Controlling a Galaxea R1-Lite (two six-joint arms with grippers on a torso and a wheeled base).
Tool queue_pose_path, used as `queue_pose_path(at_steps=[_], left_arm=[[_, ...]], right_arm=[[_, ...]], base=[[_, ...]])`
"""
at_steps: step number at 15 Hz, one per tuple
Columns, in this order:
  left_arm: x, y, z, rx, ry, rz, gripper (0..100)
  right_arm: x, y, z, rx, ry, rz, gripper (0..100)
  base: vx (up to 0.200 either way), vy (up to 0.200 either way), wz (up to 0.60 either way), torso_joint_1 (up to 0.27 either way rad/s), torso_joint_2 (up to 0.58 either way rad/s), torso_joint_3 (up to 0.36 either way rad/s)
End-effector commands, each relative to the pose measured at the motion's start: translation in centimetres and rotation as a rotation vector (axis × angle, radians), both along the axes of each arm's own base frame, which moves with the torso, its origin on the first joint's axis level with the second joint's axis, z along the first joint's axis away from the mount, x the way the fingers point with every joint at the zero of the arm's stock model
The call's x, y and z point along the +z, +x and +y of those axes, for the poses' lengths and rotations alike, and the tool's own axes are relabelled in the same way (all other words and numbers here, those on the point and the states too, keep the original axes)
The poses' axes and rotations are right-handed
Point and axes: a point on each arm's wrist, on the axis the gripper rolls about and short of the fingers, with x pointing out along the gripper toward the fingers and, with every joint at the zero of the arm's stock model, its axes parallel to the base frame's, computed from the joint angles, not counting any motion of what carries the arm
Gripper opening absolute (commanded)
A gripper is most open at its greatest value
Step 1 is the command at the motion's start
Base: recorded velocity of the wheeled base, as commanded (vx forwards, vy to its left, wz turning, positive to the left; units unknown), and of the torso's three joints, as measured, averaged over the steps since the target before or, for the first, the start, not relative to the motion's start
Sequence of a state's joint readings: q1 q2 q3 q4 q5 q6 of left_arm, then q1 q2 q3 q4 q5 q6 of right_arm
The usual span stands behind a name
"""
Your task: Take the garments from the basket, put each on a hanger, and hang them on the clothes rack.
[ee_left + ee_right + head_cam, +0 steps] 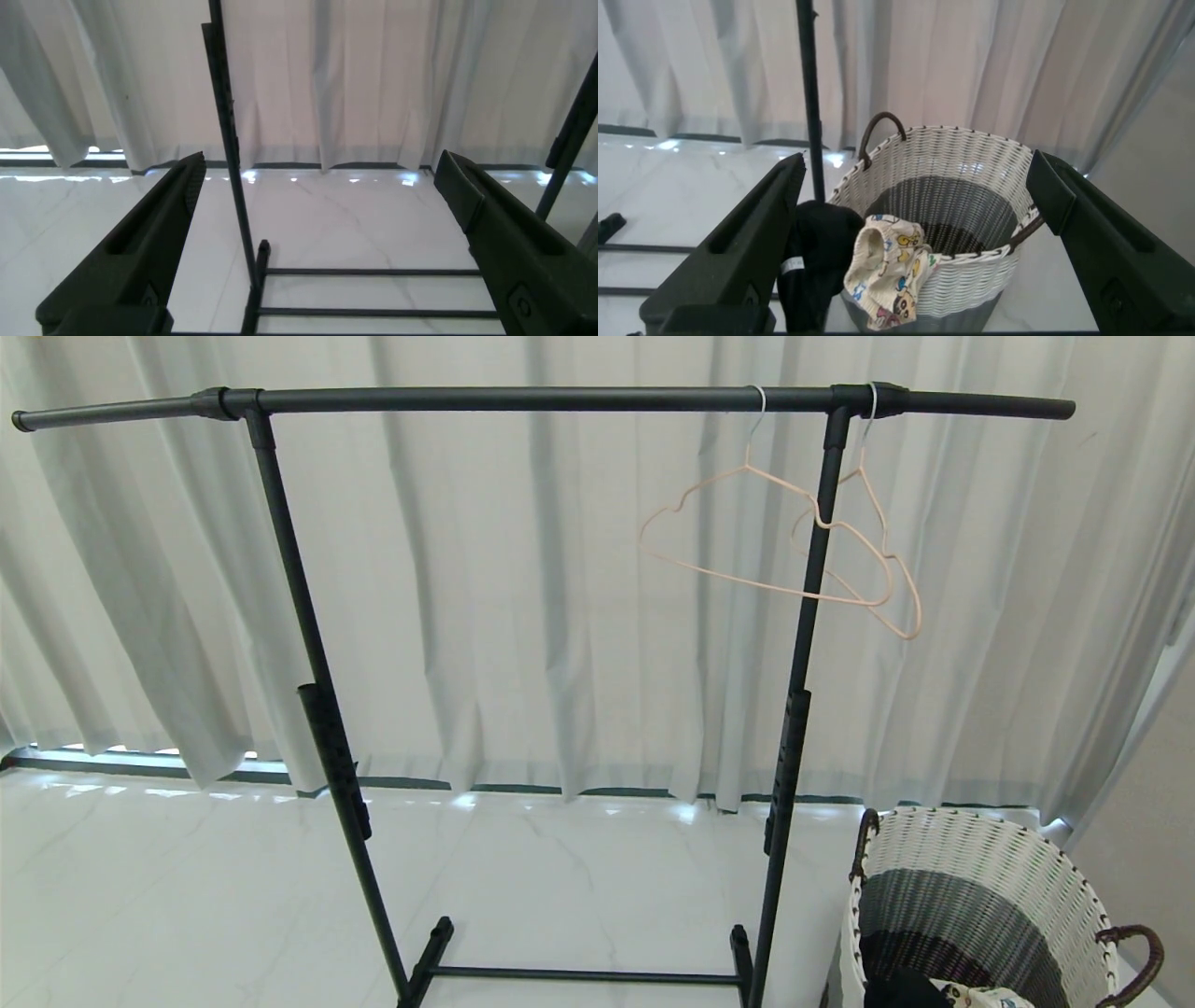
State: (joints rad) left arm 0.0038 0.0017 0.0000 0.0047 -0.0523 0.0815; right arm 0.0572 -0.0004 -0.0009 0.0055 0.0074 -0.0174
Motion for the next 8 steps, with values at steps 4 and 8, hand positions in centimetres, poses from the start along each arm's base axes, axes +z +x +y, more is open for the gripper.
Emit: queue_pose_path(at_steps=[4,8], left_arm=[[0.0,0.0,0.0,0.001,0.000,0.000,100],[0.0,0.0,0.0,0.001,0.000,0.000,100]], right_arm=[[0.0,0.0,0.0,0.001,-0.007,-0.005,100],[11.1,0.7,0.1,0.137,-0.001,-0.122,100]], base=[[0.000,0.000,0.00,0.000,0.00,0.000],[0.000,0.000,0.00,0.000,0.00,0.000]])
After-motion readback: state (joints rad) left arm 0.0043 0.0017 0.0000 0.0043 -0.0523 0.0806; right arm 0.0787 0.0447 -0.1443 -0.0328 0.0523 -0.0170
